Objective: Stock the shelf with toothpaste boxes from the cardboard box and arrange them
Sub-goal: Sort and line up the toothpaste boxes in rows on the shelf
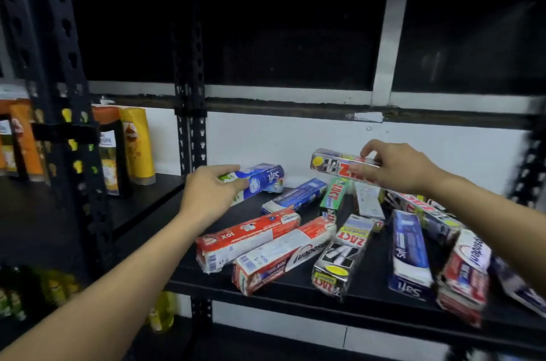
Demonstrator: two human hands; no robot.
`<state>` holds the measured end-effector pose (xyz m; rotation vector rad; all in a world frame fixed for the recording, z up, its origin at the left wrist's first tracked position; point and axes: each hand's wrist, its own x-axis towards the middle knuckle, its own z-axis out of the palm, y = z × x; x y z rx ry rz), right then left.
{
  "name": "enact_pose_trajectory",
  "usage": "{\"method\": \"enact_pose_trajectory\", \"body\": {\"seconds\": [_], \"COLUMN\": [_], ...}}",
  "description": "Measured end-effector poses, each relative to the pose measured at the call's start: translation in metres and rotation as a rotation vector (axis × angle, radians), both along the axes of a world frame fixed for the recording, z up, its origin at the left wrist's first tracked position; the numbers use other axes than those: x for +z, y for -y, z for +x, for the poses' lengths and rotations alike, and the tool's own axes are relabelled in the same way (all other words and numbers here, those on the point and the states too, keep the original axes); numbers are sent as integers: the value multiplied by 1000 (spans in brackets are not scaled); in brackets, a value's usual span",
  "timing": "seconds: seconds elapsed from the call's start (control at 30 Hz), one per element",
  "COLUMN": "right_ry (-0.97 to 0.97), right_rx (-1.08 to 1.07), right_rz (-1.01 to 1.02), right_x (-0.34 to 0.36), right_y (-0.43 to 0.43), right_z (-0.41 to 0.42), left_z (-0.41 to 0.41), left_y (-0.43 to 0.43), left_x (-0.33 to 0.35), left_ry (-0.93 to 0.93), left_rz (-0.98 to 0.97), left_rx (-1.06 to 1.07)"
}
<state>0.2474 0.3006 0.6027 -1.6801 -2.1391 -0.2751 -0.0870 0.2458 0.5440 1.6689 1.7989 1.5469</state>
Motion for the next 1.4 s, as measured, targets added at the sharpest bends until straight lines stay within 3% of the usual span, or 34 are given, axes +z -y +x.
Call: {"method": "enact_pose_trajectory", "body": {"seconds": [0.17, 0.33, 0.53, 0.67, 0.87, 1.03, 1.2, 1.3, 1.4], "right_ry": [-20, -3, -63, -115, -93, -72, -38, 41, 214], "right_rx": [-198, -366, -304, -218, 31, 150, 226, 243, 216], "right_rz": [-43, -42, -137, -99, -127, -143, -159, -151, -156], "right_x": [-21, -45, -56, -44, -38, -35, -32, -33, -31], "right_y": [18, 31, 40, 45, 47, 34, 5, -19, -46], "right_z": [43, 60, 65, 48, -12, -66, -110, -134, -154], "left_z": [93, 158, 177, 154, 72, -19, -88, -108, -113], "left_y": [1, 7, 20, 19, 14, 6, 5, 0, -7], "left_x": [4, -11, -23, -20, -5, -15, -46, -61, -71], "left_ry": [-48, -135, -276, -281, -342, -353, -530, -655, -650], "left_rz": [-33, -42, -172, -176, -133, -200, -369, -445, -446], "left_rx": [-168, -196, -365, -381, -212, 12, 167, 155, 114]}}
